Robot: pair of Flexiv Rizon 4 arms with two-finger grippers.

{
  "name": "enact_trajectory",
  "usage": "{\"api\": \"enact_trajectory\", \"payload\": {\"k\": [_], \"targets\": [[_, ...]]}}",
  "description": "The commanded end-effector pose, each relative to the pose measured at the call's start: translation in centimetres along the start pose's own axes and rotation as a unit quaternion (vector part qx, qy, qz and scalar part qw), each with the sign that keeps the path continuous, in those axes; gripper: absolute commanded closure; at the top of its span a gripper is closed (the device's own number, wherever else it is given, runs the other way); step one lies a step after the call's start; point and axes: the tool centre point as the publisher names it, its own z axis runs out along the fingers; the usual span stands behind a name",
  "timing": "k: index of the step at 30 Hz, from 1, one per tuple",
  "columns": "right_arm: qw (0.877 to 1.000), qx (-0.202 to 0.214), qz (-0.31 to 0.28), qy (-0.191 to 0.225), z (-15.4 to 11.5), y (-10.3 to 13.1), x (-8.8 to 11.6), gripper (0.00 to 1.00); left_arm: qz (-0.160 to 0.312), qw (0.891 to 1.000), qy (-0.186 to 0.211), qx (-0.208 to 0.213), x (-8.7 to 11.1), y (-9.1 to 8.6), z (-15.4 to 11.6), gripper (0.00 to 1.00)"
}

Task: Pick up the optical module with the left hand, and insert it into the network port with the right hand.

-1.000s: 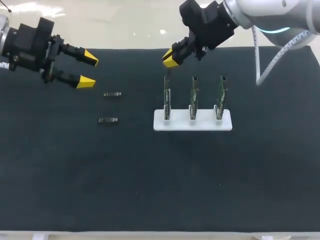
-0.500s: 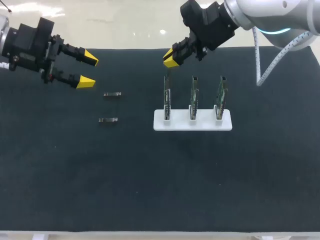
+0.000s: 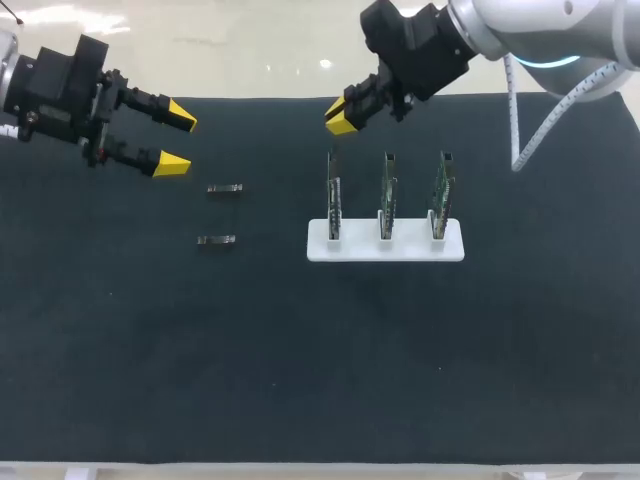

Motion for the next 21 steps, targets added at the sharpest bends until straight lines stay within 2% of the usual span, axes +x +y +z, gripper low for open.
{"api": "enact_trajectory", "payload": {"k": [1,21], "targets": [[1.000,-0.001,0.001,0.003,0.04,-0.11,-0.18,1.00,0.000,1.000,0.001,0.001,-0.01,0.09,0.06,0.00],[1.000,-0.002,0.002,0.002,0.26,0.06,0.07,1.00,0.000,1.000,0.001,0.001,-0.01,0.09,0.06,0.00]]}}
